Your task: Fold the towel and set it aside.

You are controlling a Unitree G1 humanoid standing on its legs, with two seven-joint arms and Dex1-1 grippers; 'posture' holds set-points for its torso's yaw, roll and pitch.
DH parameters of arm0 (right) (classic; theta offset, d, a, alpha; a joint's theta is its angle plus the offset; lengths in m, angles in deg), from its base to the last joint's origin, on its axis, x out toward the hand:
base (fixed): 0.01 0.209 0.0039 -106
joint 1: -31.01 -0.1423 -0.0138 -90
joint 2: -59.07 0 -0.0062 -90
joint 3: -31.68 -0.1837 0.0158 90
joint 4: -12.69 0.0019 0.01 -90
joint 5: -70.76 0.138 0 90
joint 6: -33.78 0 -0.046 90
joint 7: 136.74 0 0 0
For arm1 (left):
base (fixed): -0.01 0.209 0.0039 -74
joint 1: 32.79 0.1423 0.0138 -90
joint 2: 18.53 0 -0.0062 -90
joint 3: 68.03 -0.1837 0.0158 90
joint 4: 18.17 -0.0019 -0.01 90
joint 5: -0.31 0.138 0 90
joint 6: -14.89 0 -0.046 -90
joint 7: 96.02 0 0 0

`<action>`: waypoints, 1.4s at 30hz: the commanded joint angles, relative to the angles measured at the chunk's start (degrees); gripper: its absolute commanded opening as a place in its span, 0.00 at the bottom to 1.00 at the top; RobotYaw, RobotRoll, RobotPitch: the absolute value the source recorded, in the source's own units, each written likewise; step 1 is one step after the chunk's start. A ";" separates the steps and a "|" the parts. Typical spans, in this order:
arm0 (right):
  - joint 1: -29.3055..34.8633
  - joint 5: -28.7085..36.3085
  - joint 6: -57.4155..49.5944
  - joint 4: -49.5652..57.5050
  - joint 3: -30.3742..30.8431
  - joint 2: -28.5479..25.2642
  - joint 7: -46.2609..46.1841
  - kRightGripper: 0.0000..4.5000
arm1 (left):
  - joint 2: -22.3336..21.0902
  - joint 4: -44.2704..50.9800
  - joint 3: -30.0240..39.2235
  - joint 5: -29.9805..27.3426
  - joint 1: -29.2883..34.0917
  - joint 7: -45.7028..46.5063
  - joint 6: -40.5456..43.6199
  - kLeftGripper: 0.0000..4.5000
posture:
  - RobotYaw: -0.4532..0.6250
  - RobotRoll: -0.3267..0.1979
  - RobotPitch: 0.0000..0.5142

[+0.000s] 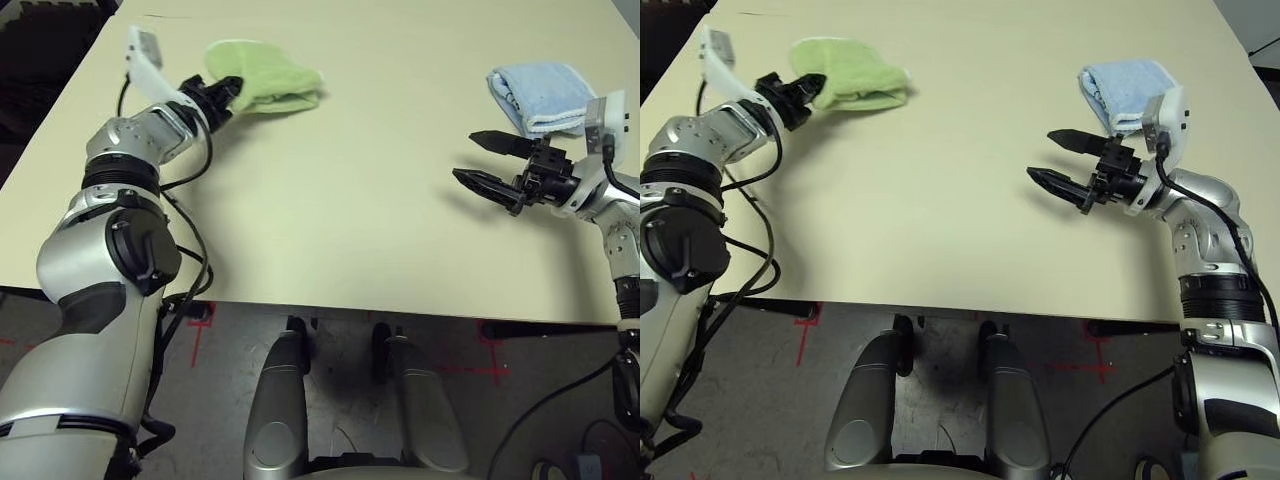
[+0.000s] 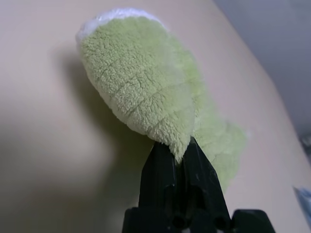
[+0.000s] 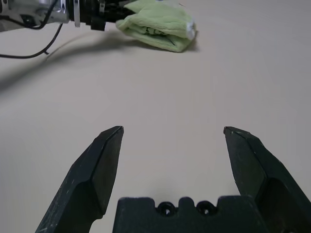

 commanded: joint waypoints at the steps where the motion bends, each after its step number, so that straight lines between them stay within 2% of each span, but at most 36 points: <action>1: -0.34 -0.10 0.45 -1.10 -0.20 0.24 -0.02 1.00 | -0.53 1.32 1.00 -0.98 2.50 4.37 -3.80 0.00 | 0.48 0.62 0.55; 7: -1.11 -0.32 0.67 -1.62 0.09 0.59 0.10 1.00 | 0.36 2.93 3.09 -2.92 5.33 10.77 -10.57 0.00 | 0.48 0.62 0.55; 18: -1.59 -0.66 0.70 -1.65 0.31 0.94 0.30 1.00 | 2.59 4.11 6.32 -6.71 5.41 19.46 -21.09 0.00 | 0.48 0.62 0.54; 29: -2.39 -1.19 0.85 -2.12 0.64 1.17 0.59 1.00 | 9.06 10.75 6.43 -9.10 7.56 25.51 -21.40 0.00 | 0.48 0.62 0.54; 37: -3.05 -1.45 1.14 -2.75 1.00 1.71 0.66 1.00 | 9.00 11.69 4.88 -8.50 8.33 25.72 -19.72 0.00 | 0.49 0.62 0.53; 40: -3.52 -1.67 1.39 -3.88 0.88 2.07 0.54 1.00 | 7.66 12.25 2.89 -8.07 8.45 24.16 -12.93 0.18 | 0.49 0.62 0.53; 42: -3.84 -1.84 1.75 -4.77 0.84 2.23 0.51 1.00 | 6.52 14.30 0.82 -7.95 9.10 23.02 -5.37 0.33 | 0.49 0.62 0.53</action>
